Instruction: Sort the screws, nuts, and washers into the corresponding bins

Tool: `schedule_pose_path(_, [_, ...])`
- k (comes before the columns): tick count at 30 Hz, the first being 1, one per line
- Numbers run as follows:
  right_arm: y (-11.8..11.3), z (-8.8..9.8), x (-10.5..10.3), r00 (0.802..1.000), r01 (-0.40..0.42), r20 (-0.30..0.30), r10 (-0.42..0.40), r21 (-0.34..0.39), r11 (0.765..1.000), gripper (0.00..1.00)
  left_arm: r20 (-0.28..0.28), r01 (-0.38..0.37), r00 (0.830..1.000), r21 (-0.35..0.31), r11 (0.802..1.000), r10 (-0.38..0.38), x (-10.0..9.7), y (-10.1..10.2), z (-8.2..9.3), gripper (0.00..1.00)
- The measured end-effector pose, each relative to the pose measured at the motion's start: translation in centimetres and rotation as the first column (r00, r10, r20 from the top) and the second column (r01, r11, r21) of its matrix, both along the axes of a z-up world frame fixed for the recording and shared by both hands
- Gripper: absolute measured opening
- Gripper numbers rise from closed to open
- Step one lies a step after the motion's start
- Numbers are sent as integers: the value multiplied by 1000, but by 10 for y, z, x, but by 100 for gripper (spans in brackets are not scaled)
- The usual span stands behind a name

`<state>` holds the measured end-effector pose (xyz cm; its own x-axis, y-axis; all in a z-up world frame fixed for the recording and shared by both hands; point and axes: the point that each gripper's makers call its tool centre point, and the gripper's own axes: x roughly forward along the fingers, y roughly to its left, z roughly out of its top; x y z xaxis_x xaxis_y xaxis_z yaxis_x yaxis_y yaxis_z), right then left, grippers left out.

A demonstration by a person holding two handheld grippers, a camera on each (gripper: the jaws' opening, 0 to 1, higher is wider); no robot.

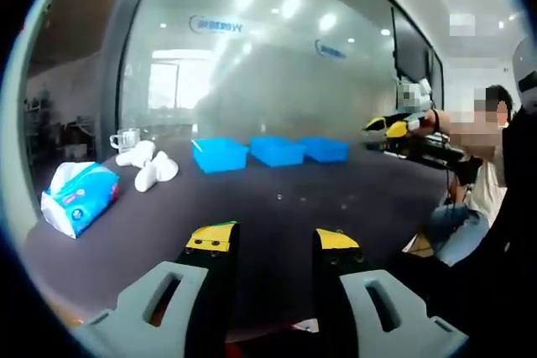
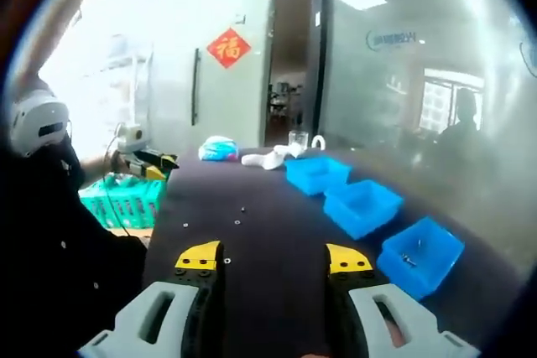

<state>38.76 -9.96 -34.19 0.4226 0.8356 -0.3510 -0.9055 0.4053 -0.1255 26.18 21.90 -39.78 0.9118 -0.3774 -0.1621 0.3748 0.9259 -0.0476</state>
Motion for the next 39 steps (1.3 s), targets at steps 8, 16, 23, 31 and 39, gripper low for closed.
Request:
schedule_pose_path(8, [-11, -11, -37, 999, 42, 30, -42, -9, 999, 43, -54, 4, 999, 39, 999, -2, -3, -3, -8, 30])
schedule_pose_path(16, [-15, -24, -64, 999, 29, 21, -29, -36, 999, 43, -131, 41, 991, 82, 996, -30, 2, -13, 9, 30])
schedule_pose_path(23, [-18, -26, -69, 999, 29, 36, -27, -55, 998, 43, -192, 127, 976, 132, 983, -100, 14, -31, 38, 30])
schedule_pose_path(31, [-16, -29, -74, 999, 23, 42, -21, -45, 999, 43, -227, 170, 964, 135, 976, -137, 23, -49, 42, 29])
schedule_pose_path(39, [-19, -32, -75, 999, 29, 41, -27, -40, 999, 43, -218, 130, 970, 114, 985, -103, 32, -56, 33, 29])
